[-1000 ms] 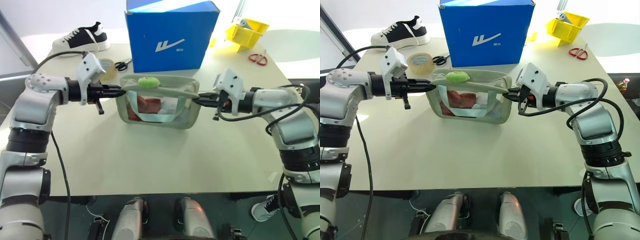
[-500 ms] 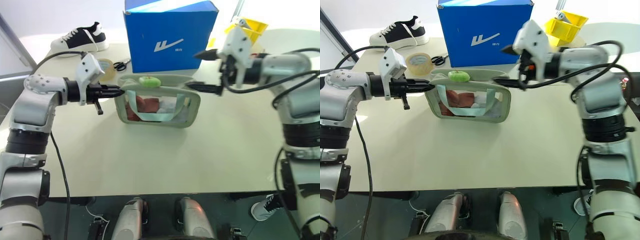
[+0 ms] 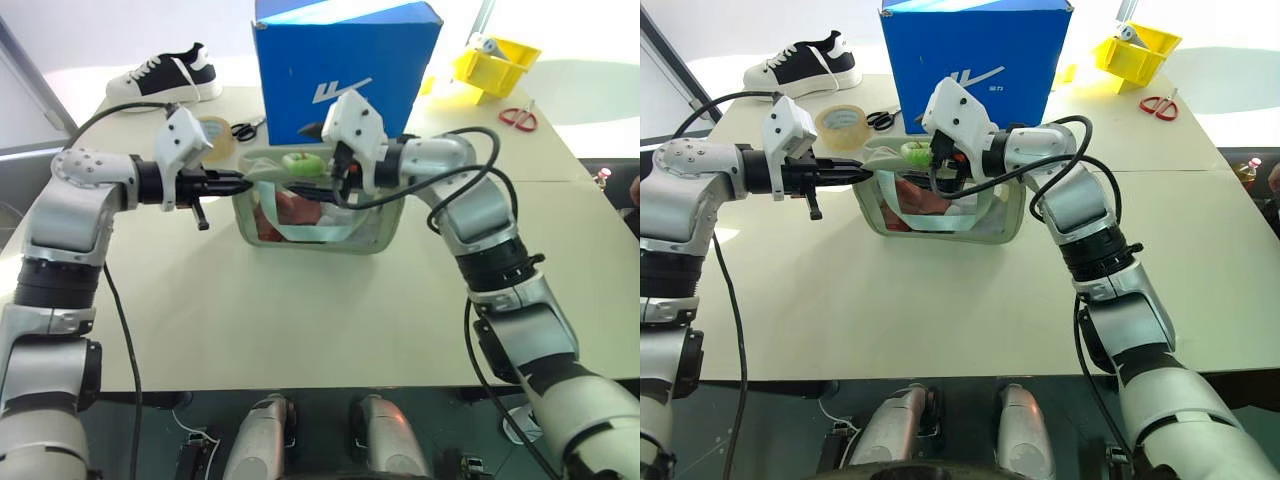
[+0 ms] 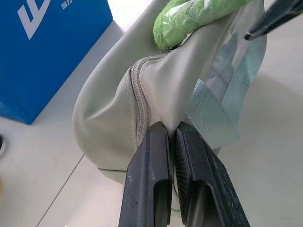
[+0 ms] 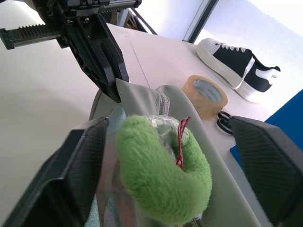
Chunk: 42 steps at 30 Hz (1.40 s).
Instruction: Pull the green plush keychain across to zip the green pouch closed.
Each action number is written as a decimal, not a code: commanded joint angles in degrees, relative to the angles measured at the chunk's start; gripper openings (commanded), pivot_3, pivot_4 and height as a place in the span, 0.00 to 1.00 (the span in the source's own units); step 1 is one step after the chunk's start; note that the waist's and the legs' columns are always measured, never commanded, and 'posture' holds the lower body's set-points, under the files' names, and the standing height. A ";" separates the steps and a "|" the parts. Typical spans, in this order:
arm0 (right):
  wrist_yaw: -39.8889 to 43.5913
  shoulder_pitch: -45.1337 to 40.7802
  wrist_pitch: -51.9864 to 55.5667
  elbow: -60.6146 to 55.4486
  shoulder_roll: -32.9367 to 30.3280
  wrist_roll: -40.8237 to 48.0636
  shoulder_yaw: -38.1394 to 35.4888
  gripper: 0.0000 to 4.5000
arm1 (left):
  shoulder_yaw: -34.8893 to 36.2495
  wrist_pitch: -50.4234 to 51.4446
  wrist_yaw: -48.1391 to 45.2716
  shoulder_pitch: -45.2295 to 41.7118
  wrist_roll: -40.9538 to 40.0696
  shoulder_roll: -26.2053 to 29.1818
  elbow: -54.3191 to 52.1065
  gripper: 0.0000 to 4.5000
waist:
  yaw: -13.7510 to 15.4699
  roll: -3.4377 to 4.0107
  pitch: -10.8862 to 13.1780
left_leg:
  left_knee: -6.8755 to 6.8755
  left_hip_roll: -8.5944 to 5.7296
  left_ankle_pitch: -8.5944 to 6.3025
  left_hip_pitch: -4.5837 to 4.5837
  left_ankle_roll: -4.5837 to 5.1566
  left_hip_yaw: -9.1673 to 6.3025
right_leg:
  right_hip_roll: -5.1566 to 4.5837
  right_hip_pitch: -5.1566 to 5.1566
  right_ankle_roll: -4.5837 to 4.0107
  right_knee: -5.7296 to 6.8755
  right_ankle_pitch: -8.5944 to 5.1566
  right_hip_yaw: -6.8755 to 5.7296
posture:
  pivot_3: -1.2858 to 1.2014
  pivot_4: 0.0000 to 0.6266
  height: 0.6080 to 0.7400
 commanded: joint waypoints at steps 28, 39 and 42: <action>-28.58 16.38 17.64 -8.90 -11.45 -1.21 -25.26 0.01 | -0.09 -0.14 0.82 0.52 0.81 -0.97 -0.73 0.00 | 0.27 0.00 -0.01 | -0.01 -0.03 -0.16 0.02 0.26 -0.02 | -0.10 0.06 -0.01 -0.07 0.00 0.00 | 0.52 0.24 1.00; -33.68 28.54 15.20 -7.95 5.30 -1.08 -16.91 0.01 | -0.31 -0.13 0.75 -0.51 1.04 -1.40 0.12 0.00 | 0.03 0.01 -0.02 | -0.02 0.00 -0.16 0.08 0.28 -0.03 | -0.01 0.08 0.00 -0.04 -0.01 0.01 | 0.52 0.24 1.00; -33.43 29.20 14.48 -6.68 5.65 -1.74 -15.60 0.01 | -0.15 0.08 0.84 -0.09 1.00 -1.28 -0.36 0.00 | 0.05 0.00 -0.03 | -0.01 -0.02 -0.15 0.07 0.27 -0.03 | -0.02 0.10 0.00 -0.06 -0.01 0.01 | 0.52 0.24 1.00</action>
